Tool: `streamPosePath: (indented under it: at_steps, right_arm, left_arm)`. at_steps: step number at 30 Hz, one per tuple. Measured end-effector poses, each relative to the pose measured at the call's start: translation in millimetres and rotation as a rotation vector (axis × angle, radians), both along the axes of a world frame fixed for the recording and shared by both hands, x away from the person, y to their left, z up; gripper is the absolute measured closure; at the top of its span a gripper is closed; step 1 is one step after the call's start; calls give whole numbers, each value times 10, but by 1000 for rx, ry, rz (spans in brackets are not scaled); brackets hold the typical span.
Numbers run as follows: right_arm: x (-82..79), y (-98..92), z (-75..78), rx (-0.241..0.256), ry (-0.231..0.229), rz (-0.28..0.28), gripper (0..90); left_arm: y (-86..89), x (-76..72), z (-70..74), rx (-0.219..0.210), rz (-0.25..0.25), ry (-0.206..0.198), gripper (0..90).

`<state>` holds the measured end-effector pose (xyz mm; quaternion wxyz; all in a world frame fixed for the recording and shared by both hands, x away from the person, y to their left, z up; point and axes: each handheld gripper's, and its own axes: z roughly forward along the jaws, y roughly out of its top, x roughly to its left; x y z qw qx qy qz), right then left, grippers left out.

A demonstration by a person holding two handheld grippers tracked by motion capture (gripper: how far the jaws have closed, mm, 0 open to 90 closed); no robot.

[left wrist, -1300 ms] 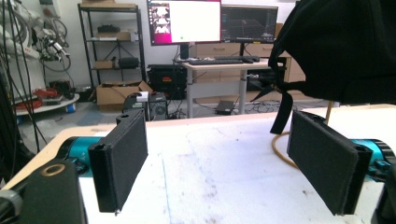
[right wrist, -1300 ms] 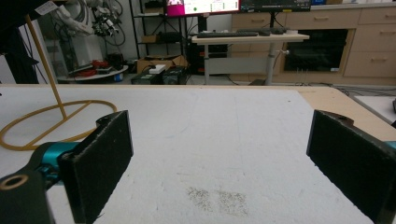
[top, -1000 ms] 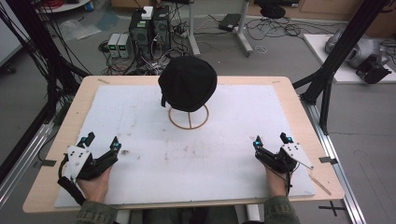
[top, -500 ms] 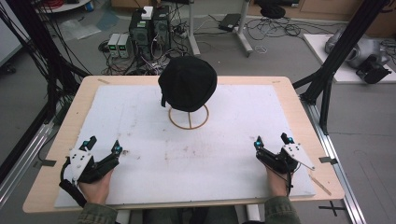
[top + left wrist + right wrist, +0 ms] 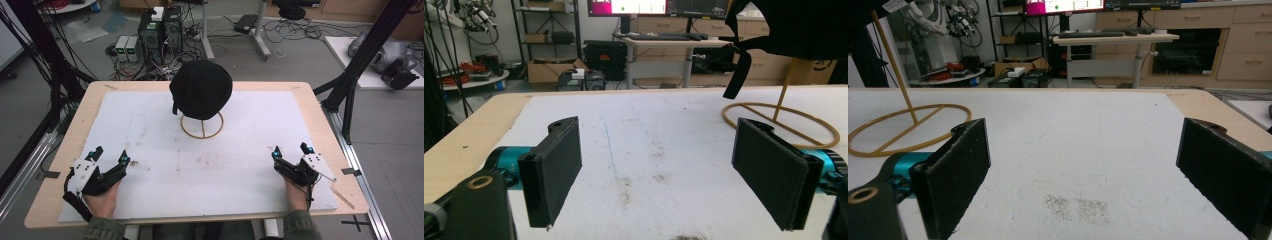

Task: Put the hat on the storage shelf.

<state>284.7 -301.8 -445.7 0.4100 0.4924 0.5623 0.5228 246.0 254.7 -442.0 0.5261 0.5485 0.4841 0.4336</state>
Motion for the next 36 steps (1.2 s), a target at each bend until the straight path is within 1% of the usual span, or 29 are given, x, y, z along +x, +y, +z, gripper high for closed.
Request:
streamPosePath:
  at_steps: [4,14,20,29,33,35,36]
  right_arm:
    - [-1,-1,1,1,0,1,62]
    - [-7,-12,9,3,-2,-1,62]
    - [-6,-18,4,0,-2,2,62]
    - [0,-18,2,1,2,7,62]
    - [12,-9,1,3,3,7,62]
    - [22,-11,-2,-6,-2,8,62]
    - [19,-7,-1,-3,3,11,62]
  left_arm:
    - [5,6,-7,13,14,13,206]
    - [4,3,-4,4,14,12,208]
    - [10,18,-12,-11,8,24,208]
    - [26,19,-17,-18,15,29,208]
    - [36,7,-16,-21,17,25,208]
    - [43,3,-18,-26,21,25,208]
    - [49,0,-17,-25,21,27,207]
